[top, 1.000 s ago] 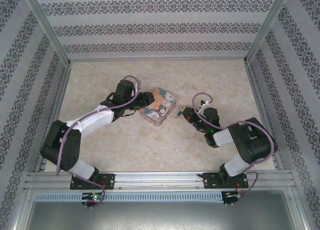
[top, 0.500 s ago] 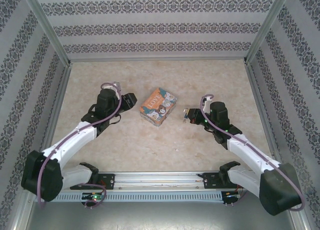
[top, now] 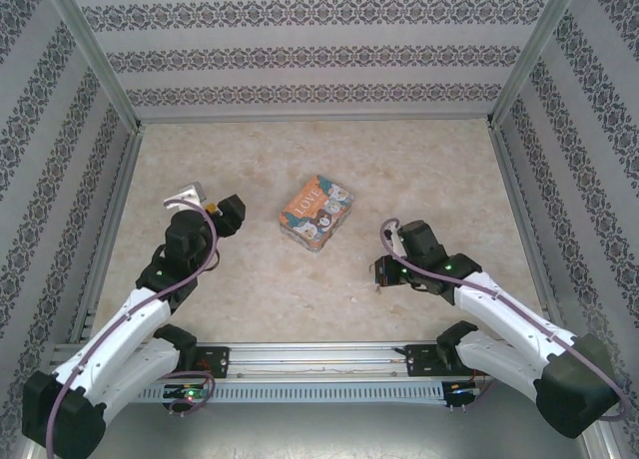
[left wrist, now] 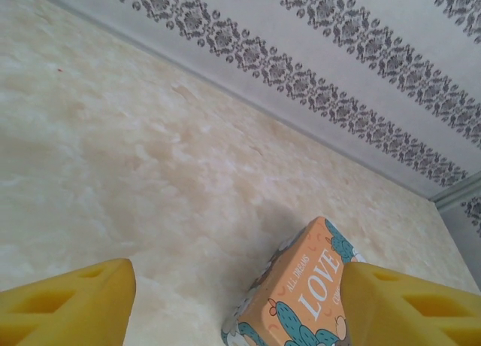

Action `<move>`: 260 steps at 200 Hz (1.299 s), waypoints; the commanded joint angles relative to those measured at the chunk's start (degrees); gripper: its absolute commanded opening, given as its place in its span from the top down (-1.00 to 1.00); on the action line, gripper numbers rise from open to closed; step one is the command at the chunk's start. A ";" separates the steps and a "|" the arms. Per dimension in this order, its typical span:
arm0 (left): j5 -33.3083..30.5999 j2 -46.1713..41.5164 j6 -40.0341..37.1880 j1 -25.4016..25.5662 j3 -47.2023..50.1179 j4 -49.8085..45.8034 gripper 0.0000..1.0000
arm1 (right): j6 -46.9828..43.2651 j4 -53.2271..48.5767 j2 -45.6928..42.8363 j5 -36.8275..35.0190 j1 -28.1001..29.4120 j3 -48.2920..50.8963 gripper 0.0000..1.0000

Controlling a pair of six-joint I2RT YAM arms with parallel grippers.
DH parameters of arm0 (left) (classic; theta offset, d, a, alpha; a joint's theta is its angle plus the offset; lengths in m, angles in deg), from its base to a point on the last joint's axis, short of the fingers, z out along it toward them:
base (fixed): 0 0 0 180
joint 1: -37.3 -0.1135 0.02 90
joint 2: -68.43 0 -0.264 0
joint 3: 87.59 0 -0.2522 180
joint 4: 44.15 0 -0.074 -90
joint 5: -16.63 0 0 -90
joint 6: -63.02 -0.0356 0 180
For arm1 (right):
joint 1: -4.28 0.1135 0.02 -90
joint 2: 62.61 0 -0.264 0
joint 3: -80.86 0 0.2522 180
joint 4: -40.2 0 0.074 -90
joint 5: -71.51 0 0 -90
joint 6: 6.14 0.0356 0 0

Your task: Unlock a padlock with a key

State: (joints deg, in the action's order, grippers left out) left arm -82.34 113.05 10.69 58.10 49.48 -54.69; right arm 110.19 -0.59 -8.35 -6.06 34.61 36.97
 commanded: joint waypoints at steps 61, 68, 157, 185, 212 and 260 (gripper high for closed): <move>-3.26 -10.49 0.80 -1.11 4.07 -5.97 -0.52 | 0.28 -3.54 5.37 -1.55 3.05 0.64 1.00; -3.24 -10.90 0.90 -1.12 4.20 -6.12 -0.53 | 0.39 -3.18 6.09 -1.48 3.13 0.68 1.00; -1.66 -13.06 3.51 -1.11 5.17 -8.05 -0.55 | 1.35 2.06 10.19 0.05 3.34 2.96 1.00; -1.16 -13.33 3.98 -1.16 5.17 -7.73 -0.55 | 1.28 1.91 11.12 -0.21 3.39 2.53 1.00; -0.70 -13.42 2.99 -1.12 4.83 -7.44 -0.55 | 1.40 1.85 11.66 -0.52 3.37 2.32 1.00; -0.44 -13.42 2.18 -1.13 4.15 -8.03 -0.55 | 1.62 1.30 11.83 -1.32 3.38 2.18 0.97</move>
State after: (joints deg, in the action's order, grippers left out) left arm -83.45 100.29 13.79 57.79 54.18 -61.42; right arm 111.06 0.79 3.21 -6.70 37.19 39.26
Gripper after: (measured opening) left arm 0.775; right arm 0.048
